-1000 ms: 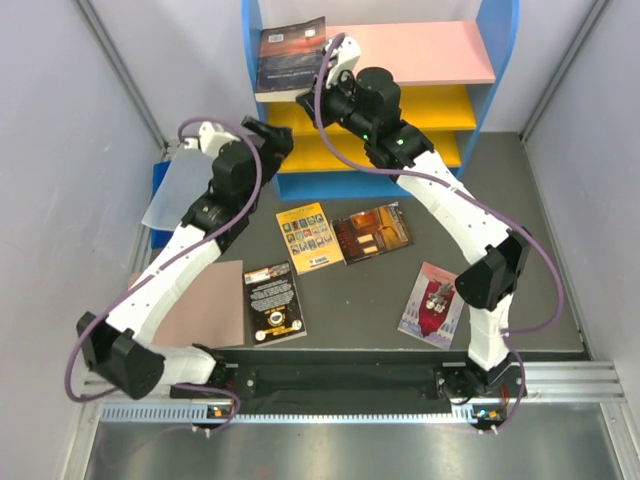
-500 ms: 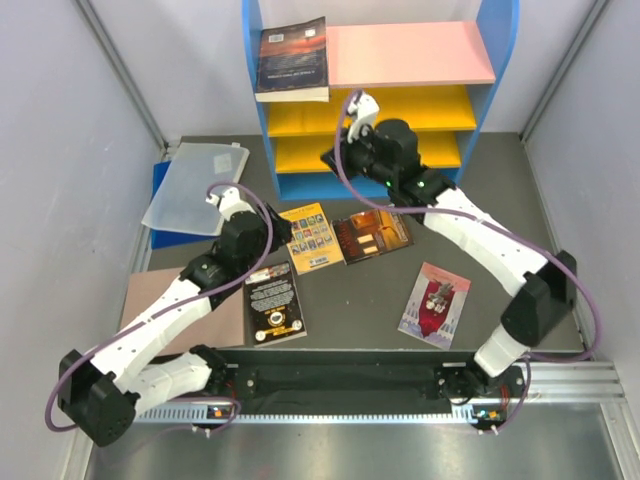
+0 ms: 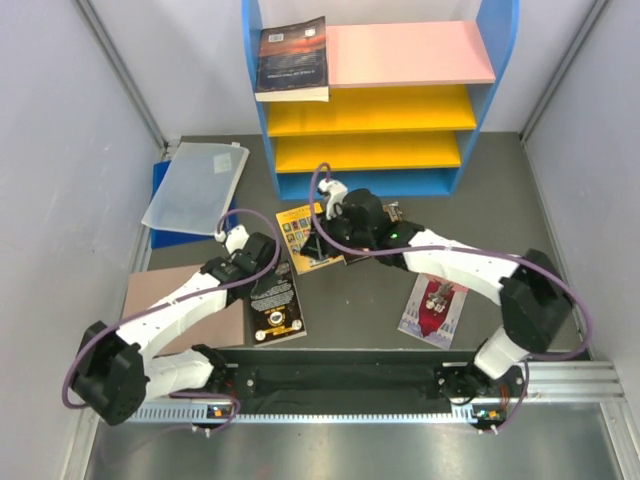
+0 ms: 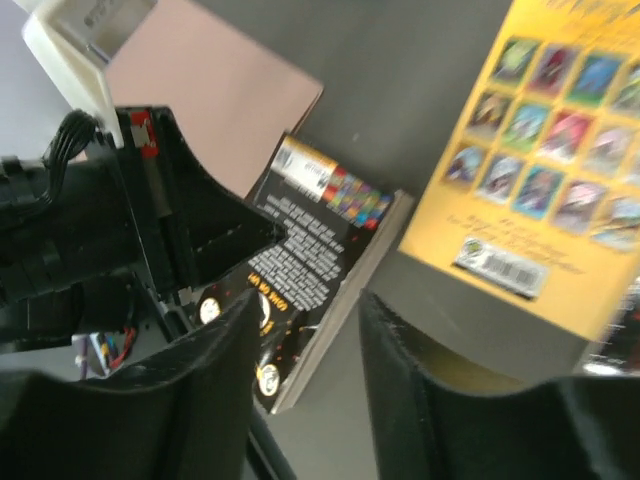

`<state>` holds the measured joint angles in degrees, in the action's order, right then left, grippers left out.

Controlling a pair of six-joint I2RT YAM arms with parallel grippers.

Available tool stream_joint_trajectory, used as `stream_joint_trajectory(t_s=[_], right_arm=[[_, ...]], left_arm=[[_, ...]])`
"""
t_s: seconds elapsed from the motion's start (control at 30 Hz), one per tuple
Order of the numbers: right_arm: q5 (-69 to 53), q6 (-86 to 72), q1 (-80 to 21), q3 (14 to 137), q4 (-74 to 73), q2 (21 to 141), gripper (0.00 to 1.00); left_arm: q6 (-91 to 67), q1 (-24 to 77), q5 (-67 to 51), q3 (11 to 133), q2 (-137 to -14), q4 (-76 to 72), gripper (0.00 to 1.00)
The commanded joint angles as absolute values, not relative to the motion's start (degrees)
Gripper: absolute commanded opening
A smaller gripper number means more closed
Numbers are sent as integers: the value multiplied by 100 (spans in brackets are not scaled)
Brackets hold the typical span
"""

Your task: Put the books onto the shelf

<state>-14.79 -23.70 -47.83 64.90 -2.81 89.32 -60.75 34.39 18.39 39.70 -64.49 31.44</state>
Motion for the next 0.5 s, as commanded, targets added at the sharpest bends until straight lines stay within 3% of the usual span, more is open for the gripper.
stream_joint_trajectory(t_s=[0.0,0.23,0.47], right_arm=[[-2064,-2961,-5080,6627,351,9482,52],[-2417,-3330,-5273,7303,9,10633,62],[-2531,-3560,-5326,7374,9,11074,63]], left_arm=[[-6705,3463,2354,4148,-6679,4112,0],[-7478,3445,2944,4228,-6812,5062,0],[-7611,3410,2400,3657,-6776,4369,0]])
